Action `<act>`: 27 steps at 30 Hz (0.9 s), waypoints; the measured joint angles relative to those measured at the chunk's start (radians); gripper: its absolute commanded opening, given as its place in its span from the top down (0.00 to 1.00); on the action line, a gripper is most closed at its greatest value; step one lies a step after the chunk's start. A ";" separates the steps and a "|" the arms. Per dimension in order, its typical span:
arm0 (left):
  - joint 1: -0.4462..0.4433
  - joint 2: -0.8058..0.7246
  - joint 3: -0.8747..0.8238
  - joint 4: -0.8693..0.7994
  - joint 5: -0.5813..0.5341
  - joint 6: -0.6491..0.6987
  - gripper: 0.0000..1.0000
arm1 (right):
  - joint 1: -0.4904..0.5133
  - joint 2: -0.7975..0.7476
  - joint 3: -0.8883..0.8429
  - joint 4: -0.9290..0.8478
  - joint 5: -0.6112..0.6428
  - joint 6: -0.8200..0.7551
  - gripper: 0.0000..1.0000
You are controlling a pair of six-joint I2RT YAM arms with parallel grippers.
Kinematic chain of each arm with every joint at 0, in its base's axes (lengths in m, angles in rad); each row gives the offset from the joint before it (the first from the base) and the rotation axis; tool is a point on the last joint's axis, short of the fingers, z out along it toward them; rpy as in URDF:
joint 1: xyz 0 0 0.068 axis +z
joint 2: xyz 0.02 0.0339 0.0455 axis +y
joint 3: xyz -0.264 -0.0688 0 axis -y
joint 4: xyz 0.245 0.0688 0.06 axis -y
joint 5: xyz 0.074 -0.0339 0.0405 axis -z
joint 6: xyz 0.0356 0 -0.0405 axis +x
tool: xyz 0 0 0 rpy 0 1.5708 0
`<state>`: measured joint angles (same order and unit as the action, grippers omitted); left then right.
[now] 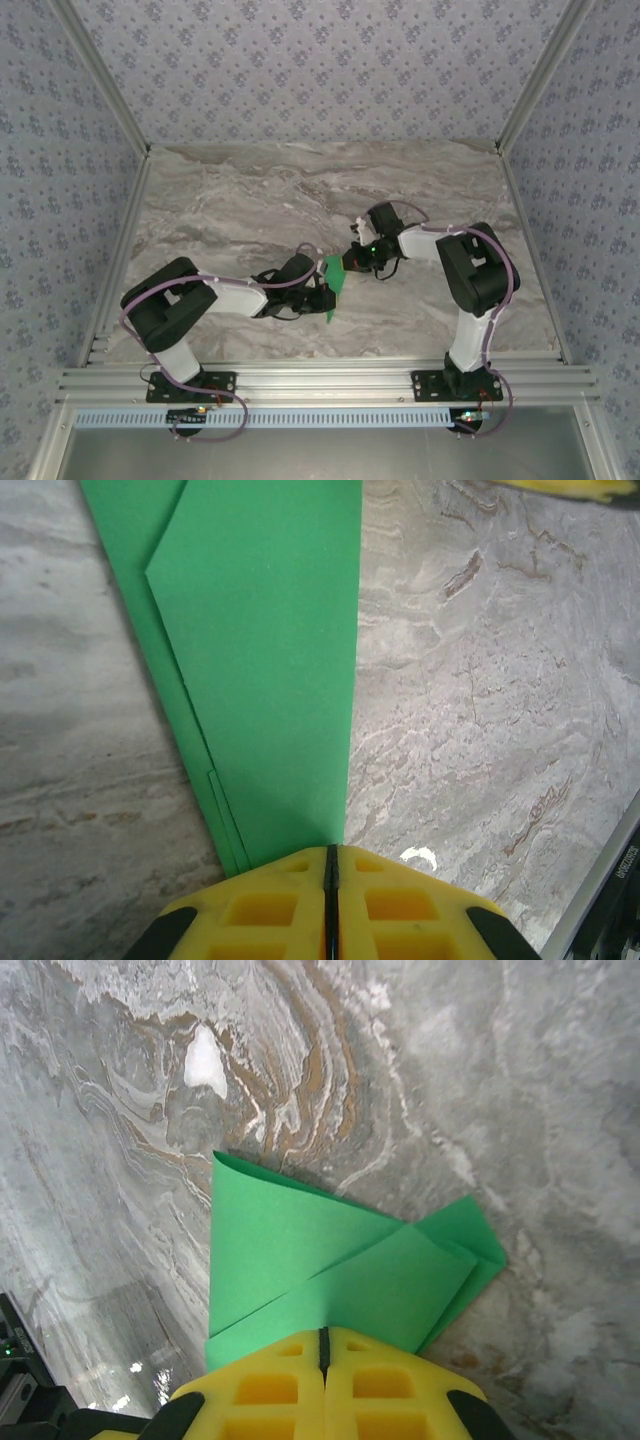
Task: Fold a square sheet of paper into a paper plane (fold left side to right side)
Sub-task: Fold the wing for the fifth time at the center of the table.
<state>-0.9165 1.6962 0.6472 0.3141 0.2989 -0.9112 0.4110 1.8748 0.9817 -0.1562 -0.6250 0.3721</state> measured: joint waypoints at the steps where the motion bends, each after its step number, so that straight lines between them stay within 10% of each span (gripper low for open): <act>1: 0.000 0.000 0.000 0.000 0.000 0.000 0.91 | -0.008 0.005 0.008 0.000 0.003 -0.001 0.95; 27: 0.000 0.001 0.001 0.003 0.000 0.000 0.91 | -0.132 -0.091 0.047 -0.011 0.061 -0.039 0.94</act>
<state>-0.9165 1.6970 0.6483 0.3176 0.2985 -0.9112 0.2790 1.7836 1.0283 -0.1673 -0.5636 0.3336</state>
